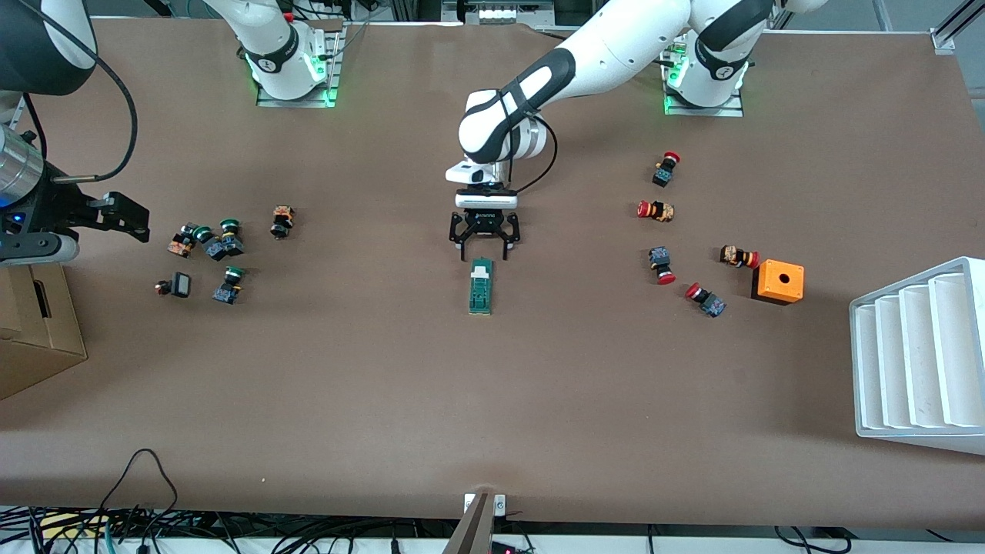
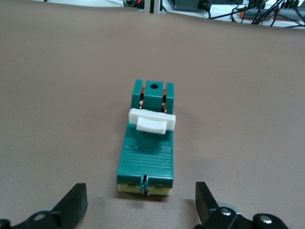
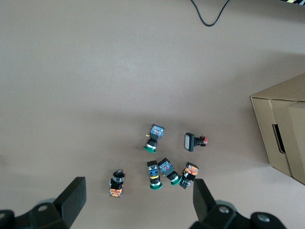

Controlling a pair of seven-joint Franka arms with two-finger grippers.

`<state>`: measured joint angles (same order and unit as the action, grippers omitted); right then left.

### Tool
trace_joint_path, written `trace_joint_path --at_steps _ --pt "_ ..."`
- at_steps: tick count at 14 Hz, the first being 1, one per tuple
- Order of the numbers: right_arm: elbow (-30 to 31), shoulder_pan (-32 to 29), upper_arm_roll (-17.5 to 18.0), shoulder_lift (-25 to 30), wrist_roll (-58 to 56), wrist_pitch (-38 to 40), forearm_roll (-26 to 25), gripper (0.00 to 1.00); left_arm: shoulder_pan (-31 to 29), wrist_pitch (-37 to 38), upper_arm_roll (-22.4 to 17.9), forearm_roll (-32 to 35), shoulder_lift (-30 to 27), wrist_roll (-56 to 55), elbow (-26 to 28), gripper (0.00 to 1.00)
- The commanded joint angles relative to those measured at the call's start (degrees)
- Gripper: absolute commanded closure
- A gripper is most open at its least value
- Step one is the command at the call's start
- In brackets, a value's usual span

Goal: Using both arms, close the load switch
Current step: 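Lower the left gripper and grasp the green switch base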

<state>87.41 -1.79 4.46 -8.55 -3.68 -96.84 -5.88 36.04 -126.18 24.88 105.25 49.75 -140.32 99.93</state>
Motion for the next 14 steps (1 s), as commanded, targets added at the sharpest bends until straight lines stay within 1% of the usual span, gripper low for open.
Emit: trace_joint_path --at_steps 1,3,4,5,6,10,14 --pt "-1.36 -0.41 0.19 -0.50 -1.07 1.13 0.78 0.01 0.70 0.23 -0.89 4.43 0.88 -3.38 -1.32 0.01" --pt "-1.36 -0.41 0.19 -0.50 -1.07 1.13 0.78 0.01 0.79 3.73 -0.80 8.72 0.97 -6.26 -0.79 0.00" --pt "-1.36 -0.41 0.19 -0.50 -1.07 1.13 0.78 0.01 1.31 4.27 -0.80 10.75 1.14 -8.71 -0.44 0.00" --pt "-1.36 -0.41 0.19 -0.50 -1.07 1.13 0.78 0.01 1.84 5.58 -0.89 11.73 1.32 -10.22 -0.26 0.00" --pt "-1.36 -0.50 0.19 -0.50 -1.07 1.13 0.78 0.01 2.28 7.77 -0.89 12.08 2.01 -10.67 -0.26 0.00" --pt "-1.36 -0.41 0.11 -0.50 -1.07 1.13 0.78 0.01 2.81 10.77 -0.89 13.93 3.16 -11.29 -0.35 0.00" --pt "-1.36 -0.41 0.11 -0.50 -1.07 1.13 0.78 0.01 3.25 11.22 -1.94 14.63 4.22 -11.02 -0.26 0.00"
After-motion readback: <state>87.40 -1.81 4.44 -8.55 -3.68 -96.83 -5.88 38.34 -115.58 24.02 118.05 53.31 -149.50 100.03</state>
